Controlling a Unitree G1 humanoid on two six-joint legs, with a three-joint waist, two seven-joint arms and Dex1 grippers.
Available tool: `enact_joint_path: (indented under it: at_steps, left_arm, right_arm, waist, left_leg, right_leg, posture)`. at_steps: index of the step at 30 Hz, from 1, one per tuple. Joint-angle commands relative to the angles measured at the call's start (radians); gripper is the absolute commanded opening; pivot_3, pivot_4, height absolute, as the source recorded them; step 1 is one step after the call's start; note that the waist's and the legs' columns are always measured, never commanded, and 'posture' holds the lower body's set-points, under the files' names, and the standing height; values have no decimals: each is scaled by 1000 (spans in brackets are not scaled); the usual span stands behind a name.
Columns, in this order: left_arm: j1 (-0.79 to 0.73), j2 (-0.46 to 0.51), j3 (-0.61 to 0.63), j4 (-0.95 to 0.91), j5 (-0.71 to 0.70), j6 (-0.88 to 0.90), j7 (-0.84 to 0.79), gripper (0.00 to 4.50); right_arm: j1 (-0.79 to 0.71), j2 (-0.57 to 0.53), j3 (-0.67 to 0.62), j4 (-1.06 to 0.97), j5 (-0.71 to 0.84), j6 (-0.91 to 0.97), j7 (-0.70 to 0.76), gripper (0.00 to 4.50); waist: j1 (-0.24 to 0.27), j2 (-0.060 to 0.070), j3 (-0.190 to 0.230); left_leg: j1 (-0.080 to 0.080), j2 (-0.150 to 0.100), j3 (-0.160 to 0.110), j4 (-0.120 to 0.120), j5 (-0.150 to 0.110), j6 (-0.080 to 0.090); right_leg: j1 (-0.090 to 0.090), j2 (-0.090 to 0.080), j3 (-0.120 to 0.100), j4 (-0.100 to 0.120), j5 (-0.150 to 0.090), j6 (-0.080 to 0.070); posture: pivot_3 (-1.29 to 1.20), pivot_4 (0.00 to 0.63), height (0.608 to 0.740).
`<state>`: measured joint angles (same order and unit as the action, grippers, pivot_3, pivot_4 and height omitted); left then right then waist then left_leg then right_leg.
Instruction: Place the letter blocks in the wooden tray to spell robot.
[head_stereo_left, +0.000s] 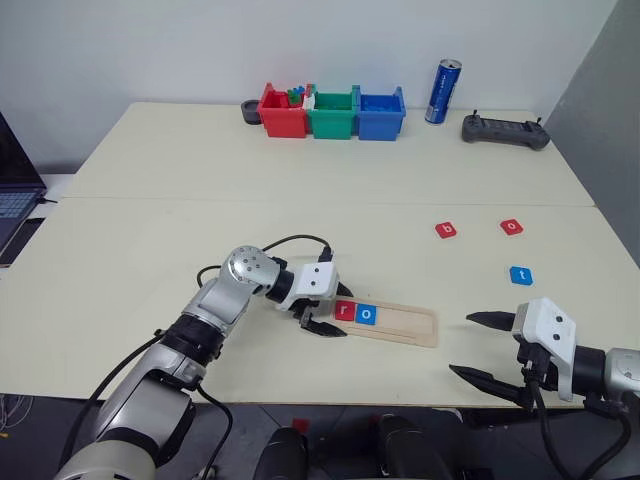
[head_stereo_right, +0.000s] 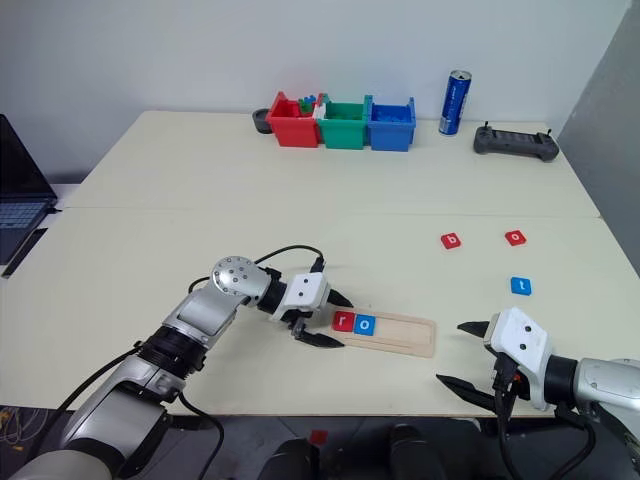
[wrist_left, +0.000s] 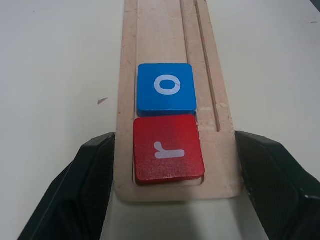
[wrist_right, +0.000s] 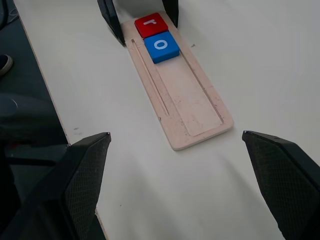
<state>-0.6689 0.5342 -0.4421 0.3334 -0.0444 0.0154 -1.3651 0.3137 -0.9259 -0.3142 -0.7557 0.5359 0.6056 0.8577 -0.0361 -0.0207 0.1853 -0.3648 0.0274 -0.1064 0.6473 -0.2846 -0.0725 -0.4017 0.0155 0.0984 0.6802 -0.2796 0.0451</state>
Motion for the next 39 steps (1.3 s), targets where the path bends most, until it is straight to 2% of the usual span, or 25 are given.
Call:
enact_joint_path:
  at_steps: [1, 6, 16, 27, 30, 39]
  left_arm:
    - [35, 52, -10, -42, 26, 57, -36, 3385]
    - [45, 81, -10, -87, 20, 96, -57, 3385]
    - [66, 85, 0, -145, 31, 212, -15, 3385]
    - [93, 77, 12, -190, 20, 251, 30, 3385]
    - [90, 79, 16, -180, 17, 241, 29, 4387]
    - [113, 95, 59, -218, -11, 240, 54, 4447]
  right_arm:
    - [-20, 12, -9, -8, 25, 5, -3, 4500]
    - [-30, 10, -5, -13, 37, 21, 4, 4500]
    - [-49, 8, 19, 2, 15, 24, -8, 4500]
    - [-68, 11, 36, 13, 14, 25, -9, 4500]
    - [-75, 7, 38, 21, 13, 23, -5, 4500]
    - [-87, 2, 30, 44, 3, 6, 9, 4500]
  waist:
    - [-3, 0, 0]
    - [-6, 0, 0]
    - [-6, 0, 0]
    - [-5, 0, 0]
    - [-4, 0, 0]
    - [-5, 0, 0]
  left_leg:
    - [0, 0, 0, 0, 0, 0]
    - [0, 1, 0, 0, 0, 0]
    - [0, 1, 0, 0, 0, 0]
    - [1, 0, 0, 0, 0, 0]
    - [1, 0, 0, 1, 0, 0]
    - [1, 0, 0, 1, 0, 0]
  right_leg:
    - [0, 0, 0, 0, 0, 0]
    - [0, 0, 0, 0, 0, 0]
    - [0, 0, 0, 0, 0, 0]
    - [1, 0, 0, 0, 0, 0]
    - [1, 0, 0, 0, 0, 0]
    - [2, 0, 0, 0, 0, 0]
  posture:
    - [0, 150, 740]
    - [0, 150, 740]
    - [0, 150, 740]
    - [0, 150, 740]
    - [0, 150, 740]
    - [0, 150, 740]
